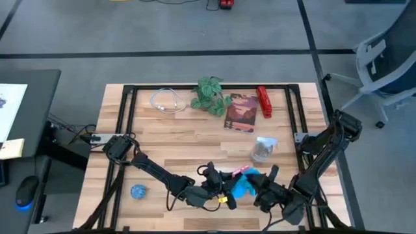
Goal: Apply microfiber cloth
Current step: Wipe the back and front of the pink cellphone with the blue microfiber cloth
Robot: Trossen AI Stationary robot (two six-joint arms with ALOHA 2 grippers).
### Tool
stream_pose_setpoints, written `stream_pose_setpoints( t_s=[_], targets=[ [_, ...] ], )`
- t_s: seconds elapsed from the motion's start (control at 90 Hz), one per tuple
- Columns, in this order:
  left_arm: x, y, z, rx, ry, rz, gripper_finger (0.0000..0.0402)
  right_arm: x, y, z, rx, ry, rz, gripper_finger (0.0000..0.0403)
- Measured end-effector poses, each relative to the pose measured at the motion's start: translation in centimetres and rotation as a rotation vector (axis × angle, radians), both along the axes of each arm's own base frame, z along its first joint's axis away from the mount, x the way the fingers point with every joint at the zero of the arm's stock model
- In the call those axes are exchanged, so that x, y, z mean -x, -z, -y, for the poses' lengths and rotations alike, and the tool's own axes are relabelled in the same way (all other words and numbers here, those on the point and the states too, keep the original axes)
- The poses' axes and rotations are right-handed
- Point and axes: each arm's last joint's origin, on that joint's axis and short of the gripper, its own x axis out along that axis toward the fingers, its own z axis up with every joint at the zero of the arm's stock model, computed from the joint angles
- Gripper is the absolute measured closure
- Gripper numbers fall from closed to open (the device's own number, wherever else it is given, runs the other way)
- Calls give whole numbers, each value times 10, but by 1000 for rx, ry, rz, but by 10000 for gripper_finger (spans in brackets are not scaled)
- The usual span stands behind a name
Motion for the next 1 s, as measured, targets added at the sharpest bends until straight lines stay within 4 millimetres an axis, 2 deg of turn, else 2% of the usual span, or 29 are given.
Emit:
stream_pose_setpoints(
  t_s=[0.167, 0.278, 0.378, 0.478, 0.756, 0.878, 1.0],
  targets=[
    [0, 9, 2, -35, 19, -46, 391, 1, 27, -2, -104, -48, -43, 403],
    [0, 11, 2, -41, 25, -58, 391, 4, 39, -5, -90, -54, -70, 403],
    [0, 9, 2, -22, 35, -47, 391, 6, 33, -7, -41, -49, -55, 403],
    [0, 4, 2, -4, 44, -29, 391, 9, 17, -6, 18, -31, -37, 403],
    [0, 5, 5, -1, 105, -36, 391, 17, -21, 10, 46, 48, 19, 403],
    [1, 6, 8, -7, 139, -44, 391, 17, -20, 11, 12, 48, 35, 403],
    [1, 7, 8, -28, 132, -49, 391, 15, -7, 8, -14, 36, 33, 403]
  ],
)
